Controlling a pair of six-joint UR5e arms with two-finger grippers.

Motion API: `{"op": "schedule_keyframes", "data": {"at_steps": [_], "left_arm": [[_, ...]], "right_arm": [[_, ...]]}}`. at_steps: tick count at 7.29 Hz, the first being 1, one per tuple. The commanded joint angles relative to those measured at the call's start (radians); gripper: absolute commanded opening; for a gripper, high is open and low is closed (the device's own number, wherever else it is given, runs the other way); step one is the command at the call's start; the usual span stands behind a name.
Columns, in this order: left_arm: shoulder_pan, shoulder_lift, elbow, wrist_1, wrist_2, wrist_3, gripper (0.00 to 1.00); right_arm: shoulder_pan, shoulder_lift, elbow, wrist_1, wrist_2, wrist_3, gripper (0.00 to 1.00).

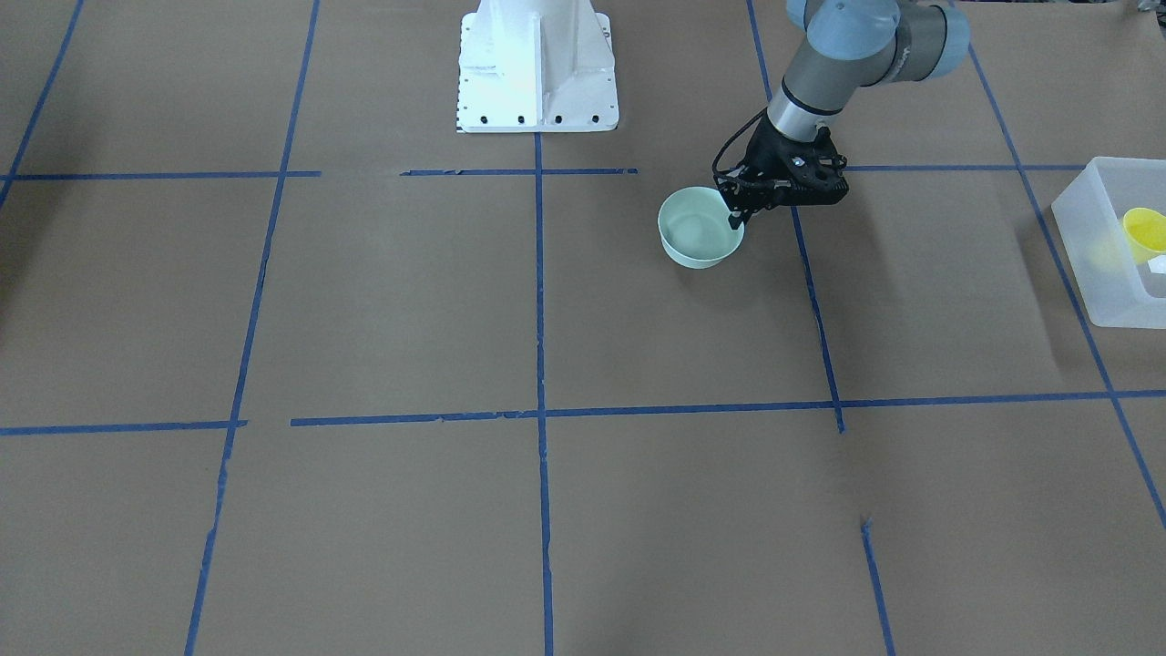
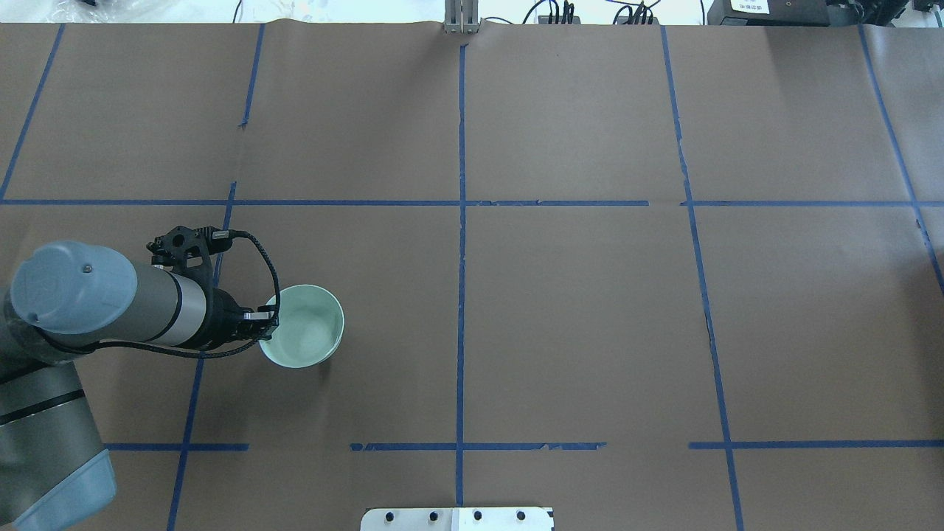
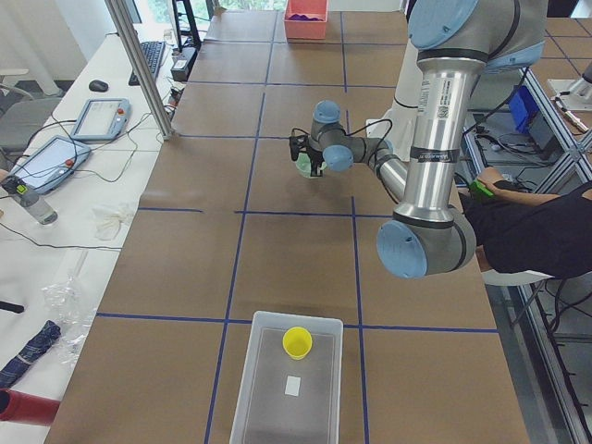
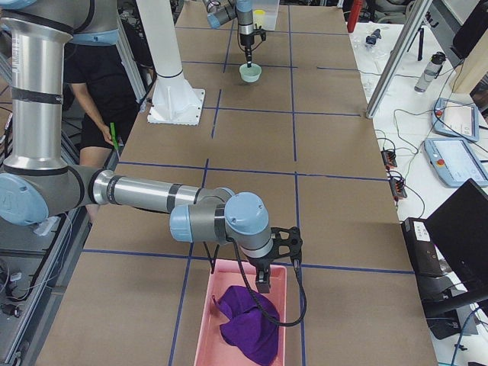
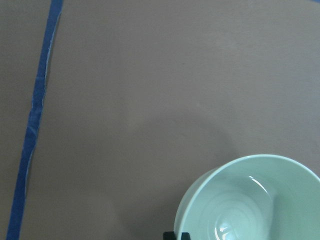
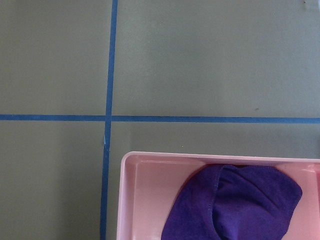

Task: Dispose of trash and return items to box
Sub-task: 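Grasp the rim of the pale green bowl with the left gripper, then lift the green bowl and carry it away from the table with the left gripper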

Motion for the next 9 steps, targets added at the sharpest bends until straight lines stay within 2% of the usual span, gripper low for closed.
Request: {"op": "schedule_keyframes", "data": {"at_steps": [1, 3, 5, 6, 7, 9], "left_arm": [[-0.083, -0.002, -0.088, 0.081, -0.049, 0.008, 0.00], [-0.227, 0.007, -0.093, 0.095, -0.135, 0.110, 0.00], [-0.365, 0.013, -0.091, 0.175, -0.158, 0.324, 0.00], [-0.410, 0.054, -0.090, 0.177, -0.169, 0.403, 0.00], [-0.461, 0.086, -0.084, 0.175, -0.227, 0.516, 0.00], [-0.641, 0.125, -0.021, 0.175, -0.336, 0.757, 0.00]], "right_arm": [[-0.043, -0.006, 0.041, 0.002, 0.048, 0.102, 1.00], [-0.138, -0.006, 0.042, 0.005, 0.046, 0.193, 1.00], [-0.155, 0.024, 0.069, 0.000, 0.064, 0.200, 1.00], [-0.166, 0.026, 0.081, -0.007, 0.088, 0.201, 1.00], [-0.174, 0.024, 0.092, -0.018, 0.096, 0.201, 1.00], [-0.171, 0.064, 0.126, -0.153, 0.117, 0.182, 1.00]]}}
